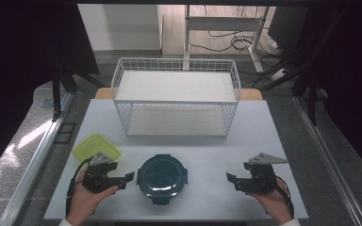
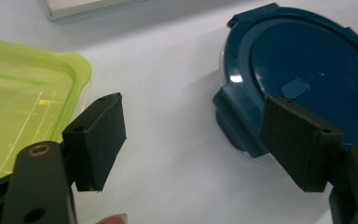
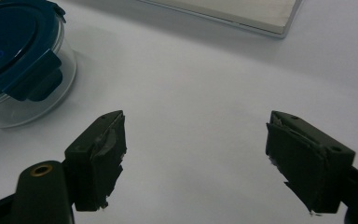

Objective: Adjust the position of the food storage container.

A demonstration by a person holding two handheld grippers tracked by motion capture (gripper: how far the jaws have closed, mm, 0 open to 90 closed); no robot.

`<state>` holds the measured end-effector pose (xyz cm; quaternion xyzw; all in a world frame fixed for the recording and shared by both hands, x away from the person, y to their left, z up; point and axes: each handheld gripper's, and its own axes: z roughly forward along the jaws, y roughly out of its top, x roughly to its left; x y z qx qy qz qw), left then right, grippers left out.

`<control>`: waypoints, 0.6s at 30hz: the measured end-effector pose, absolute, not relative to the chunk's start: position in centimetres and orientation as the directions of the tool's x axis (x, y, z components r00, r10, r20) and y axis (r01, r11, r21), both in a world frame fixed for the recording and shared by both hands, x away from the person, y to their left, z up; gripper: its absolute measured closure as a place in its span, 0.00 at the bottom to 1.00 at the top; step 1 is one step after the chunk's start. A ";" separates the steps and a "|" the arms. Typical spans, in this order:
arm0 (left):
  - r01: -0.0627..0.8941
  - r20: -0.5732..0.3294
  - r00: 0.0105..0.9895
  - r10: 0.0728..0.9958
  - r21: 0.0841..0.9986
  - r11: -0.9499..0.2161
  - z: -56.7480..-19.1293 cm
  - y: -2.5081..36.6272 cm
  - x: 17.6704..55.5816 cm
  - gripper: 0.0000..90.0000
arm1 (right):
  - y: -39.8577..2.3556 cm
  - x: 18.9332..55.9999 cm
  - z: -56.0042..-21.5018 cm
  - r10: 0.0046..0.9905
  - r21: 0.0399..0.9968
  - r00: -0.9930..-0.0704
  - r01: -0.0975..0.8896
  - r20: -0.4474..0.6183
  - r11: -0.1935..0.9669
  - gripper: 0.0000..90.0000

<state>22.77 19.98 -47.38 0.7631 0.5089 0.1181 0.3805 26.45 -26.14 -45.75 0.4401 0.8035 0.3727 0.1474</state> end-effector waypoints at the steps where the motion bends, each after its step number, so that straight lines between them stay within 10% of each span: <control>1: 0.684 -0.205 0.458 0.865 0.703 -0.196 -47.3 19.9 22.8 0.25 | -26.1 26.5 -45.7 0.817 0.730 -0.570 0.593 0.085 0.338 0.22; 18: 0.695 -0.203 0.453 0.868 0.690 -0.201 -47.6 20.0 22.8 0.26 | -26.8 27.0 -45.8 0.822 0.727 -0.562 0.604 0.097 0.327 0.26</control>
